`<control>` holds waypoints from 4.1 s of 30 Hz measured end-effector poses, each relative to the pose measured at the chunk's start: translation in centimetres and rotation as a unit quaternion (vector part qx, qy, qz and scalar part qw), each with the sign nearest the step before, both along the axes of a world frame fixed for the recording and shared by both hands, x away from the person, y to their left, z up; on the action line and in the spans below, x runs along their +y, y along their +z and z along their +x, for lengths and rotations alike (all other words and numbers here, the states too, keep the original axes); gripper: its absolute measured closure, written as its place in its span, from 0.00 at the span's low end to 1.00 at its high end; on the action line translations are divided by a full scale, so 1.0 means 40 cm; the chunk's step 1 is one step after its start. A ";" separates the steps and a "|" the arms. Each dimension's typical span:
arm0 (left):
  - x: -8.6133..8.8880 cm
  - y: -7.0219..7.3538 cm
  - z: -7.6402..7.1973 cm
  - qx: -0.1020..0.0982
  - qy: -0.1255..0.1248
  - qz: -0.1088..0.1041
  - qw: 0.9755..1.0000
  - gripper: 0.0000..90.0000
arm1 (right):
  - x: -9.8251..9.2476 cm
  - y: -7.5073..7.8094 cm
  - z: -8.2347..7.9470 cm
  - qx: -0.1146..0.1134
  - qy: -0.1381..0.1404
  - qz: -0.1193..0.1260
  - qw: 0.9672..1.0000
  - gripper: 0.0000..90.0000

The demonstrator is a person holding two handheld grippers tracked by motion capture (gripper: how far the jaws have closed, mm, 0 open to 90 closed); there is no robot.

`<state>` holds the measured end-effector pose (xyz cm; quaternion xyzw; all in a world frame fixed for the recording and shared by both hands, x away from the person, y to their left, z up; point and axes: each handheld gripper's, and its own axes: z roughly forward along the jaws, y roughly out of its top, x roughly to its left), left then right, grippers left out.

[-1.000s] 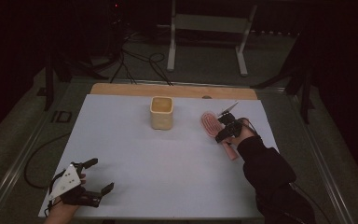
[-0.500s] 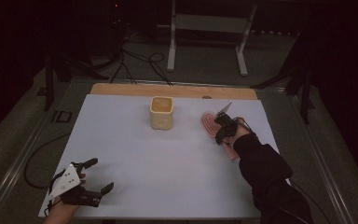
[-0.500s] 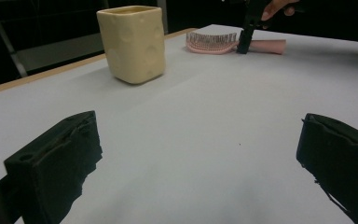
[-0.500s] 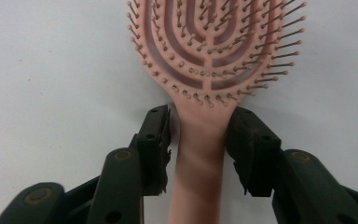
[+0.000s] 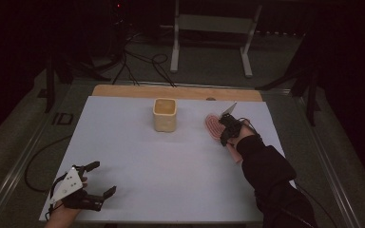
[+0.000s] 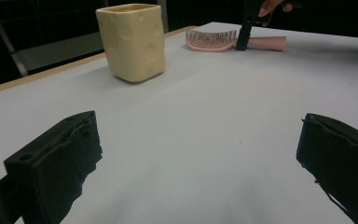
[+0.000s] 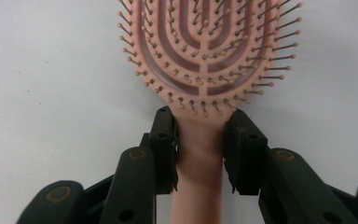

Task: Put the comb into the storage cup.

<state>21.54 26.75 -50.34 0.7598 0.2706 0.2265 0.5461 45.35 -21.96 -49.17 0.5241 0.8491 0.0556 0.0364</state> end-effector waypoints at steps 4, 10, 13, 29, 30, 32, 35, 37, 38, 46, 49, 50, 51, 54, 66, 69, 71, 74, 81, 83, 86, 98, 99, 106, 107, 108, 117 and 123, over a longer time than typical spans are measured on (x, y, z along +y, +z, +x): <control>-0.001 0.000 -0.001 -0.001 -0.001 0.002 1.000 0.00 | 0.003 0.000 -0.006 -0.008 0.005 -0.004 1.000 0.77; 0.000 -0.001 0.001 0.001 0.001 0.000 1.000 0.00 | -0.005 -0.002 -0.020 -0.030 -0.004 0.008 1.000 0.78; -0.001 -0.001 0.000 0.002 0.001 0.000 1.000 0.00 | -0.012 -0.001 -0.023 -0.035 -0.004 0.017 0.999 0.78; -0.001 -0.002 0.001 0.002 0.002 -0.002 1.000 0.00 | -0.049 0.068 -0.052 -0.123 0.000 0.094 0.988 0.78; -0.001 -0.002 0.000 0.002 0.002 -0.001 1.000 0.00 | -0.051 0.069 -0.055 -0.131 0.007 0.101 0.986 0.78; -0.001 -0.002 0.002 0.002 0.001 -0.001 1.000 0.00 | -0.052 0.071 -0.059 -0.146 0.009 0.106 0.983 0.78; -0.001 -0.003 0.001 0.003 0.002 -0.002 1.000 0.00 | -0.054 0.074 -0.064 -0.163 0.015 0.115 0.980 0.78; -0.002 -0.003 0.002 0.002 0.001 -0.001 1.000 0.00 | -0.055 0.077 -0.067 -0.166 0.015 0.120 0.979 0.78; -0.002 -0.003 0.002 0.003 0.001 -0.001 1.000 0.00 | -0.056 0.079 -0.069 -0.171 0.016 0.122 0.977 0.78; -0.001 -0.004 0.002 0.004 0.002 -0.002 1.000 0.00 | -0.062 0.103 -0.085 -0.204 0.021 0.158 0.966 0.78; -0.001 -0.003 0.002 0.002 0.001 -0.002 1.000 0.00 | -0.062 0.113 -0.089 -0.217 0.025 0.168 0.961 0.78; -0.001 -0.003 0.002 0.004 0.002 -0.004 1.000 0.00 | -0.061 0.116 -0.091 -0.223 0.030 0.170 0.959 0.78; -0.001 -0.004 0.002 0.005 0.003 -0.005 1.000 0.00 | -0.060 0.120 -0.094 -0.227 0.028 0.171 0.958 0.78; -0.001 -0.003 0.002 0.003 0.002 -0.004 1.000 0.00 | -0.057 0.132 -0.099 -0.241 0.033 0.177 0.954 0.78; -0.001 -0.004 0.003 0.004 0.002 -0.003 1.000 0.00 | -0.031 0.174 -0.111 -0.284 0.059 0.193 0.937 0.78; -0.001 -0.004 0.001 0.004 0.002 -0.004 1.000 0.00 | -0.021 0.185 -0.110 -0.290 0.062 0.200 0.934 0.78; 0.000 -0.003 0.002 0.003 0.002 -0.004 1.000 0.00 | -0.013 0.192 -0.110 -0.291 0.066 0.203 0.933 0.78; 0.000 -0.004 0.002 0.004 0.002 -0.004 1.000 0.00 | -0.002 0.201 -0.111 -0.298 0.072 0.208 0.929 0.78; 0.000 -0.003 0.001 0.003 0.002 -0.003 1.000 0.00 | 0.020 0.220 -0.115 -0.315 0.080 0.223 0.919 0.78; 0.000 -0.003 0.002 0.003 0.002 -0.004 1.000 0.00 | 0.026 0.227 -0.117 -0.323 0.083 0.223 0.916 0.78; 0.000 -0.004 0.001 0.004 0.002 -0.003 1.000 0.00 | 0.033 0.239 -0.118 -0.332 0.086 0.226 0.912 0.78; 0.000 -0.003 0.001 0.004 0.002 -0.004 1.000 0.00 | 0.060 0.280 -0.117 -0.354 0.094 0.240 0.899 0.78; 0.000 -0.003 0.002 0.004 0.002 -0.004 1.000 0.00 | 0.063 0.283 -0.116 -0.356 0.096 0.239 0.898 0.78; 0.001 -0.003 0.002 0.003 0.001 -0.003 1.000 0.00 | 0.088 0.310 -0.117 -0.369 0.106 0.246 0.890 0.78; 0.002 -0.003 0.002 0.004 0.002 -0.004 1.000 0.00 | 0.092 0.314 -0.116 -0.373 0.107 0.246 0.888 0.78; 0.002 -0.003 0.002 0.004 0.002 -0.004 1.000 0.00 | 0.096 0.317 -0.116 -0.373 0.108 0.248 0.887 0.78; 0.000 -0.003 0.002 0.002 0.001 -0.005 1.000 0.00 | 0.131 0.338 -0.119 -0.384 0.119 0.259 0.878 0.78; 0.001 -0.004 0.003 0.004 0.002 -0.005 1.000 0.00 | 0.153 0.352 -0.114 -0.391 0.125 0.269 0.871 0.78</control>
